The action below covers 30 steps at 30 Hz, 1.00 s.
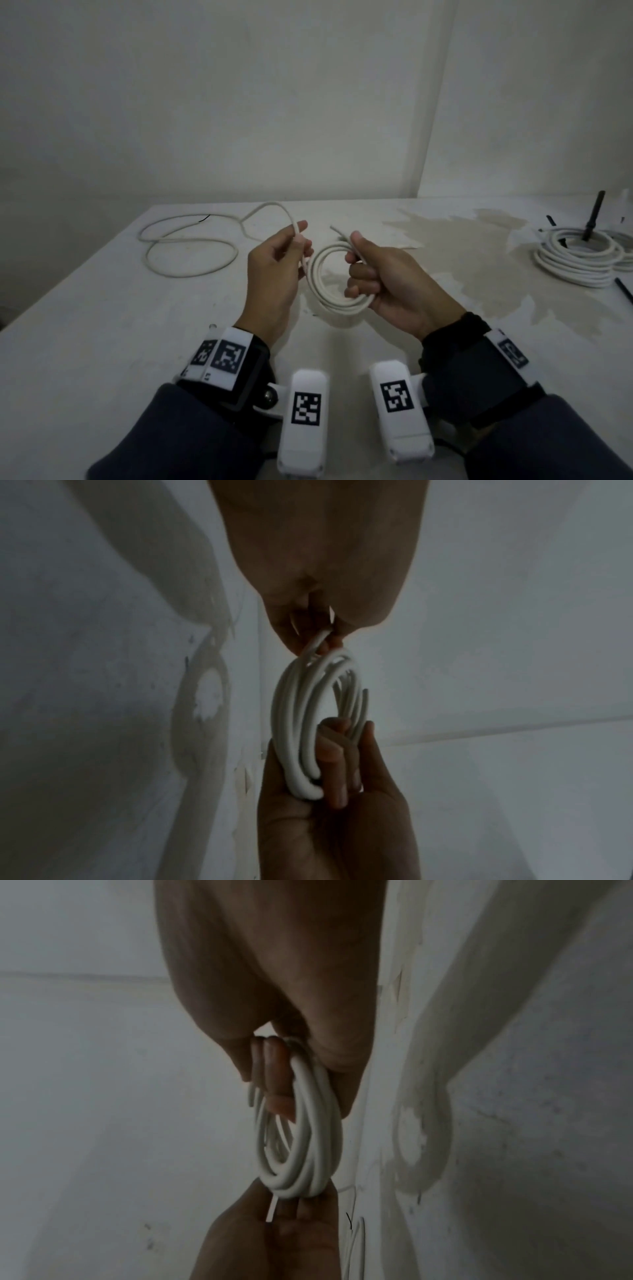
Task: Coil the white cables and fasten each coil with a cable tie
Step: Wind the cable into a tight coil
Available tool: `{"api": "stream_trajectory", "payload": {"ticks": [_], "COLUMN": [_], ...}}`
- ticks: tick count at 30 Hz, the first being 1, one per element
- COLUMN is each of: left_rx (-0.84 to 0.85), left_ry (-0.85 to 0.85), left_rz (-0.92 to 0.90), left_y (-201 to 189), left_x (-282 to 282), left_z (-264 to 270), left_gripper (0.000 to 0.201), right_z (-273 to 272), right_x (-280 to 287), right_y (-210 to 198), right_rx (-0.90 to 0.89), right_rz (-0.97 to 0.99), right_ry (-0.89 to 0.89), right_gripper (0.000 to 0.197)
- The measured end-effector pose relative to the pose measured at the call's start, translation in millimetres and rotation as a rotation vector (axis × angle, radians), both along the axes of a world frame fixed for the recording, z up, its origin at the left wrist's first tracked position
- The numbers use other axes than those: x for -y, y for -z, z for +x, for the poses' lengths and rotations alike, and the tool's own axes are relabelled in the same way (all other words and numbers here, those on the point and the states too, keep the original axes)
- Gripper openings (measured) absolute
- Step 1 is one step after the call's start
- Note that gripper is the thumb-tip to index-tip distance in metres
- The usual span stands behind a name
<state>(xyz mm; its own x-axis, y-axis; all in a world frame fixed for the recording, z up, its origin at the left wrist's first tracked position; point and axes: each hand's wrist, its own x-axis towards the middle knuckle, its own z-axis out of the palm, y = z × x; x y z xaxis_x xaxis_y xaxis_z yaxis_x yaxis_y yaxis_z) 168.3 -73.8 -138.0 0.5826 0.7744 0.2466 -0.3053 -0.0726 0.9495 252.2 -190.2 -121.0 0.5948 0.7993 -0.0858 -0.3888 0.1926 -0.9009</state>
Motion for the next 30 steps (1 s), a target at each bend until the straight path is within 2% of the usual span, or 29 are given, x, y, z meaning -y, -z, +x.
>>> {"api": "stream_trajectory", "payload": {"ticks": [7, 10, 11, 14, 17, 19, 23, 24, 26, 28, 30], "left_rx": [-0.041, -0.058, -0.068, -0.121, -0.118, -0.133, -0.192, -0.186, -0.184, -0.200, -0.226], "left_ry": [0.326, 0.383, 0.385, 0.376, 0.398, 0.370, 0.189, 0.148, 0.080, 0.044, 0.053], "left_rz": [-0.126, -0.140, -0.133, -0.095, -0.108, -0.093, 0.040, 0.086, 0.195, 0.271, 0.325], "left_y": [-3.6, -5.5, -6.1, -7.0, -9.5, -12.3, -13.6, -12.5, -10.6, -10.0, -8.1], "left_x": [5.8, 6.9, 7.3, 8.3, 8.1, 9.4, 15.0, 14.8, 12.9, 9.7, 7.8], "left_z": [-7.0, -6.8, -6.5, -5.1, -5.0, -6.0, -5.0, -4.5, -4.5, -5.7, -5.9], "left_gripper": [0.024, 0.025, 0.025, 0.024, 0.020, 0.020, 0.028, 0.028, 0.025, 0.019, 0.018], "right_z": [-5.3, -5.6, -4.8, -1.8, -3.7, -5.4, -8.4, -8.3, -5.9, 1.9, 8.7], "right_x": [0.8, 1.5, 1.3, 2.4, 5.3, 4.5, 1.9, 1.8, 2.1, 2.4, 4.5], "right_y": [-2.1, -2.9, -2.1, 2.0, 1.0, 0.4, 2.3, 3.0, 3.4, 7.2, 8.4], "right_rx": [0.133, 0.158, 0.154, 0.144, 0.265, 0.317, 0.392, 0.465, 0.735, 0.969, 1.059], "right_rz": [-0.090, -0.090, -0.079, -0.059, -0.015, 0.001, -0.032, -0.046, -0.125, -0.276, -0.394], "right_ry": [-0.015, 0.004, 0.007, 0.009, -0.068, -0.107, -0.111, -0.074, 0.033, 0.136, 0.193], "right_gripper": [0.038, 0.025, 0.023, 0.036, 0.044, 0.040, 0.024, 0.021, 0.016, 0.015, 0.014]}}
